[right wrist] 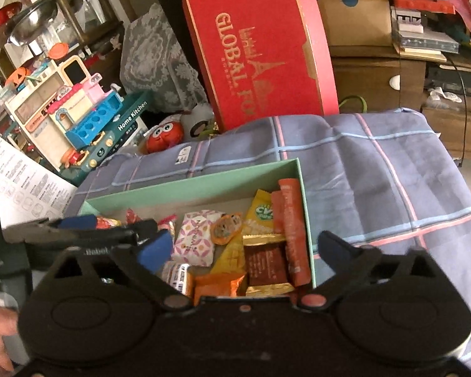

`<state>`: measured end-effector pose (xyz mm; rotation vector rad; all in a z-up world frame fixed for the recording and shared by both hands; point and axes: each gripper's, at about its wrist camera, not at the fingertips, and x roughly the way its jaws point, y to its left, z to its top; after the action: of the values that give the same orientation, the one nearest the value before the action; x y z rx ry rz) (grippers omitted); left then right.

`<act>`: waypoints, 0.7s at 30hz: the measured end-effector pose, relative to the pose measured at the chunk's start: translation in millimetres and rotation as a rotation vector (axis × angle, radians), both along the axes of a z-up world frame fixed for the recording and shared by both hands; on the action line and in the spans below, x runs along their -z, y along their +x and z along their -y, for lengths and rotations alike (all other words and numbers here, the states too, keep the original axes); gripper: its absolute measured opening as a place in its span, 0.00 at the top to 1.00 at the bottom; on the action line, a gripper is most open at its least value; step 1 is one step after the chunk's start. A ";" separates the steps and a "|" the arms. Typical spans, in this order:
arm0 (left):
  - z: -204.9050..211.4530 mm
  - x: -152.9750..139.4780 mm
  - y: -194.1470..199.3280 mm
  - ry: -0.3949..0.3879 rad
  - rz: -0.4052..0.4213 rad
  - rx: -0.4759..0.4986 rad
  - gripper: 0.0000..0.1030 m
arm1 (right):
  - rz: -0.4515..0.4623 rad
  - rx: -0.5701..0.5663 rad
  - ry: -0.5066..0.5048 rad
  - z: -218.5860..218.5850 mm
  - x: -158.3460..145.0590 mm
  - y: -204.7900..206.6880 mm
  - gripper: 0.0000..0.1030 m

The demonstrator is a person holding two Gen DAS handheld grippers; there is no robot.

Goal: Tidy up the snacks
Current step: 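Withdraw both tools from the box toward the last snacks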

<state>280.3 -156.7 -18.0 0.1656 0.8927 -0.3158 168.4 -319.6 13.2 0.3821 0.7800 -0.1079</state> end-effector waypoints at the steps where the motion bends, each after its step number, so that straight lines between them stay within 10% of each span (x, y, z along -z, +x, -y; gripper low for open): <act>1: 0.1 -0.5 -3.7 0.000 -0.004 0.004 0.00 | -0.002 -0.001 -0.003 -0.8 -0.8 -1.5 0.00; 21: -9.2 -28.2 -99.2 -0.035 -0.020 0.045 0.00 | 0.013 0.006 -0.011 -10.3 -25.1 -78.5 0.00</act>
<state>181.0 -147.6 10.2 0.1508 0.9038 -0.3754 90.0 -309.3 38.2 0.3741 0.7656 -0.1153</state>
